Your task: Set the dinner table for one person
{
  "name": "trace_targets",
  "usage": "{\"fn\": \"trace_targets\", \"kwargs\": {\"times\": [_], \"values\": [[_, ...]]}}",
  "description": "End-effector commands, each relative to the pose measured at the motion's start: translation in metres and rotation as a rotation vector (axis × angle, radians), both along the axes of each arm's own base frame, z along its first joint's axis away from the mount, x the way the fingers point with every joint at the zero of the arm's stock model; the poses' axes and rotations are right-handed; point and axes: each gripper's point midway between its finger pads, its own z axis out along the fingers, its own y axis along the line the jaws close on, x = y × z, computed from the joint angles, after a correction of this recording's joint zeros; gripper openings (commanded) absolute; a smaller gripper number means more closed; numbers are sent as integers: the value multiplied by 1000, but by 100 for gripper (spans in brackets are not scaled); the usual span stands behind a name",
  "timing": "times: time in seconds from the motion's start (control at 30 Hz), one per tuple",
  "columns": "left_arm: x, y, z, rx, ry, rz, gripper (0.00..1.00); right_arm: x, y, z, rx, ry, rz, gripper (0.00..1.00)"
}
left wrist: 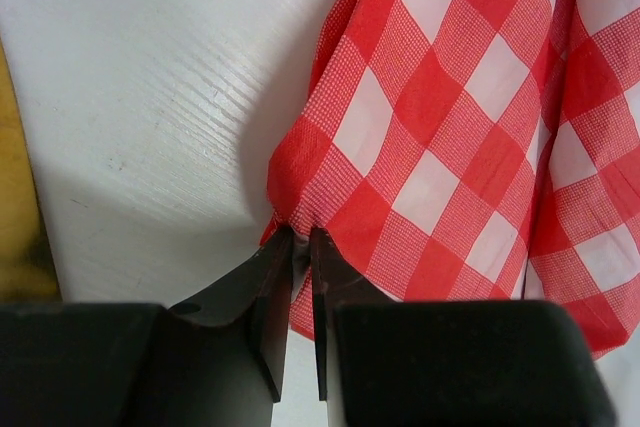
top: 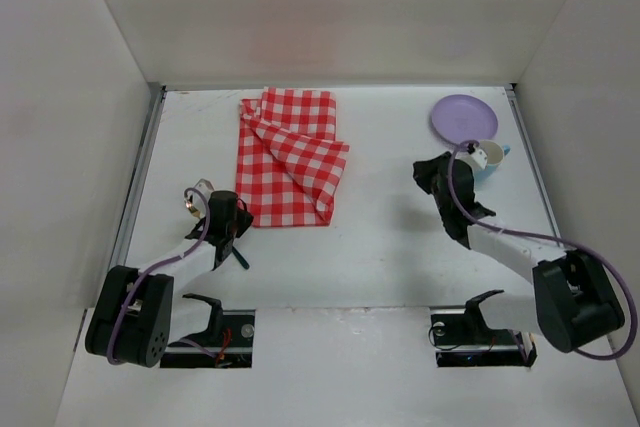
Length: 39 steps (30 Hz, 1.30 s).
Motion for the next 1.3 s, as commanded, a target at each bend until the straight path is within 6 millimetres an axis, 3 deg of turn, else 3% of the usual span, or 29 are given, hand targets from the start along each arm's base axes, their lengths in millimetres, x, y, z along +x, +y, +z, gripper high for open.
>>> {"fn": "trace_targets", "kwargs": {"times": [0.0, 0.13, 0.2, 0.23, 0.33, 0.47, 0.7, 0.83, 0.93, 1.03, 1.13, 1.27], "values": [[-33, 1, -30, 19, 153, -35, 9, -14, -8, -26, -59, 60, -18, 20], [-34, 1, -27, 18, 152, -32, 12, 15, 71, -18, -112, 48, 280, 49], [-34, 4, -19, 19, 134, -24, 19, 31, 105, -20, -121, 46, 359, 66], [-33, 6, -15, 22, 120, -12, 23, 36, 114, -21, -120, 45, 372, 70], [-38, 15, -4, 45, 91, 24, 37, 58, 136, -33, -99, 61, 396, 76], [-42, 24, 6, 85, 92, 44, 47, 79, 162, -53, -31, 104, 453, 74], [-35, 14, -4, 75, 161, 11, 47, 98, 181, -70, 59, 155, 484, 60], [-28, 9, -9, 61, 170, 11, 45, 107, 188, -65, 89, 139, 494, 39], [-25, 10, -11, 56, 163, 16, 33, 110, 192, -54, 111, 112, 497, 21], [-23, 7, -10, 43, 133, -1, 15, 108, 188, -35, 127, 66, 481, 11], [-23, 11, -13, 35, 126, 14, 7, 103, 166, -5, 128, 0, 420, 9], [-27, 14, -21, 19, 151, 19, 2, 87, 107, 33, 94, -77, 281, 9]]}}
